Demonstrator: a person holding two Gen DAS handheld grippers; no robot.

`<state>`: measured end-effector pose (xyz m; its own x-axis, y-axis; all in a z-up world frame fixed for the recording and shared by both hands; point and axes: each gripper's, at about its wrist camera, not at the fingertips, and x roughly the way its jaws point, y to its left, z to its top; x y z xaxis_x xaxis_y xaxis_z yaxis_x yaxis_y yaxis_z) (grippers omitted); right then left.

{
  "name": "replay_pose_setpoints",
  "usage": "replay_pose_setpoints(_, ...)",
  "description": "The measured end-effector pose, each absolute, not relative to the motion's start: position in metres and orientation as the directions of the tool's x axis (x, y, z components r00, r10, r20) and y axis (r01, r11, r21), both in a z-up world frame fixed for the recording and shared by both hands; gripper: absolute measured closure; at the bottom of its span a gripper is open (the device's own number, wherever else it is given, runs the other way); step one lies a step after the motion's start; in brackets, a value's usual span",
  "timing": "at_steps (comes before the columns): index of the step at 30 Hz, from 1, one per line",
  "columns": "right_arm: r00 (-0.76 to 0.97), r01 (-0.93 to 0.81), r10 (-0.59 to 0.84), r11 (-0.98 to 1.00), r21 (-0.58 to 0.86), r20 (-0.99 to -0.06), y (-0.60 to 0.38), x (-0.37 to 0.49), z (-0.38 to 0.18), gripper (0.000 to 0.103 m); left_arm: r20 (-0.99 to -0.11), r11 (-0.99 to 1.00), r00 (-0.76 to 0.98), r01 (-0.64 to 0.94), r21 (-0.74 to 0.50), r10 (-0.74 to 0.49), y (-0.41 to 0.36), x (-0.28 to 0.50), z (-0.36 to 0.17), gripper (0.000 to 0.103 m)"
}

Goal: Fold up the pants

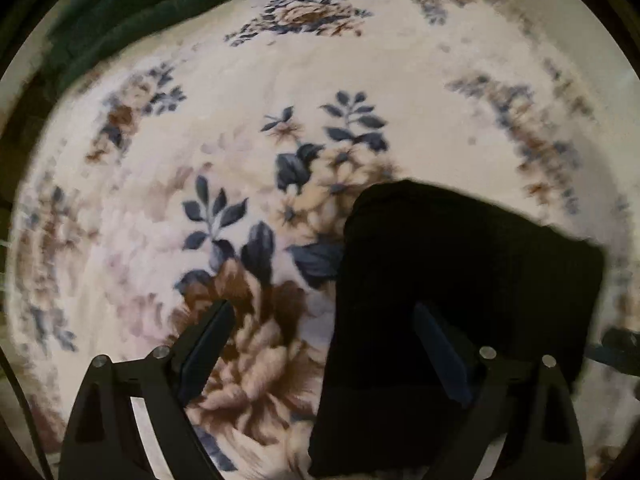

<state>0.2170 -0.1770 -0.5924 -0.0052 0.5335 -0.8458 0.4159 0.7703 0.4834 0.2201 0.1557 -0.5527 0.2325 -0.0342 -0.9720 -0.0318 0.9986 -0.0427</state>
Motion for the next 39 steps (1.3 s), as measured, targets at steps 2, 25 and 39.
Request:
replay_pose_setpoints(2, 0.073, 0.405, 0.629, 0.691, 0.599, -0.774, -0.181, 0.222, -0.587, 0.016, -0.962, 0.979, 0.206, -0.058, -0.194, -0.178, 0.171, 0.217, -0.555, 0.01)
replay_pose_setpoints(25, -0.047, 0.279, 0.764, 0.629, 0.726, -0.644, -0.116, 0.241, -0.668, 0.039, -0.753, 0.747, 0.015, -0.109, -0.656, -0.658, 0.157, 0.244, -0.628, 0.052)
replay_pose_setpoints(39, 0.034, 0.212, 0.839, 0.526, 0.824, -0.544, -0.058, 0.25, -0.604, 0.06, -0.785, 0.781, 0.147, -0.099, -0.617, -0.602, 0.236, 0.251, -0.534, 0.056)
